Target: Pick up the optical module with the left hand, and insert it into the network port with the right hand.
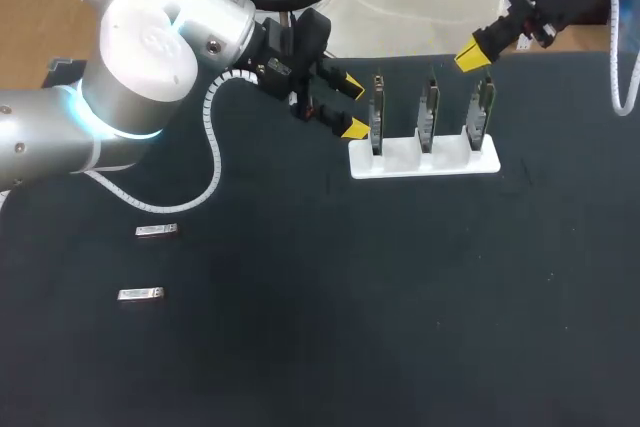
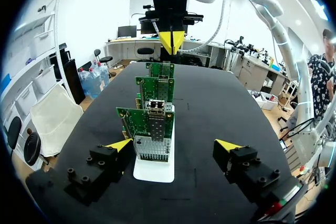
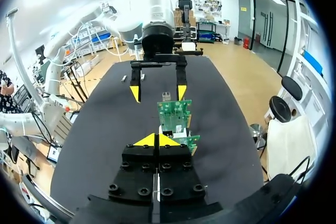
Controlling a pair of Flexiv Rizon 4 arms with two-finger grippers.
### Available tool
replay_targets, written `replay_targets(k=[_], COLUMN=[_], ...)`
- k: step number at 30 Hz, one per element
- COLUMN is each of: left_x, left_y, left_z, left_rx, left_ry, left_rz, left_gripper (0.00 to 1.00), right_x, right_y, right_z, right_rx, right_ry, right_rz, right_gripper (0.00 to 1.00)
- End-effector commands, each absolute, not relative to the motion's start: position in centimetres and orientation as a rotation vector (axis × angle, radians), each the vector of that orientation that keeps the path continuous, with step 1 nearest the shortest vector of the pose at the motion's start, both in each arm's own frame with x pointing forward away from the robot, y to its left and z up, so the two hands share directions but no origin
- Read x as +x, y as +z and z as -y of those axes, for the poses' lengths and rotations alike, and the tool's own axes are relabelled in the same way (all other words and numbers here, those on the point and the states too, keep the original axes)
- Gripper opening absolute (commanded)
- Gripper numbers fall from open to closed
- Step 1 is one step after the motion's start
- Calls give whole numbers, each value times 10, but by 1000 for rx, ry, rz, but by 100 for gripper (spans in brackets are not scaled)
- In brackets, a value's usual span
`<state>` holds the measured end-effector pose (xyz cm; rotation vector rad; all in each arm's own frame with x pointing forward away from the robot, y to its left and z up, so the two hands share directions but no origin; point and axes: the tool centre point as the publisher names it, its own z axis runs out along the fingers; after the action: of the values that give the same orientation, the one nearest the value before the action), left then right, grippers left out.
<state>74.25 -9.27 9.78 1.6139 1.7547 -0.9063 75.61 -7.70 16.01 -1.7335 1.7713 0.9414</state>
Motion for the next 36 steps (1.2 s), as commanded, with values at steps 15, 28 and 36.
replay_targets(k=[15,28,36], left_x=[744,744,744], left_y=[98,98,98], left_z=[94,94,94], left_rx=[1618,1618,1618], left_ry=[-907,-907,-907], left_rz=[-1759,-1759,-1759], left_gripper=[100,100,100], right_x=[764,761,760], right_y=[151,148,148], right_z=[76,71,70], right_rx=[-1720,-1723,-1732], right_ry=[977,982,977], right_rz=[-1772,-1770,-1770], right_gripper=[0,0,0])
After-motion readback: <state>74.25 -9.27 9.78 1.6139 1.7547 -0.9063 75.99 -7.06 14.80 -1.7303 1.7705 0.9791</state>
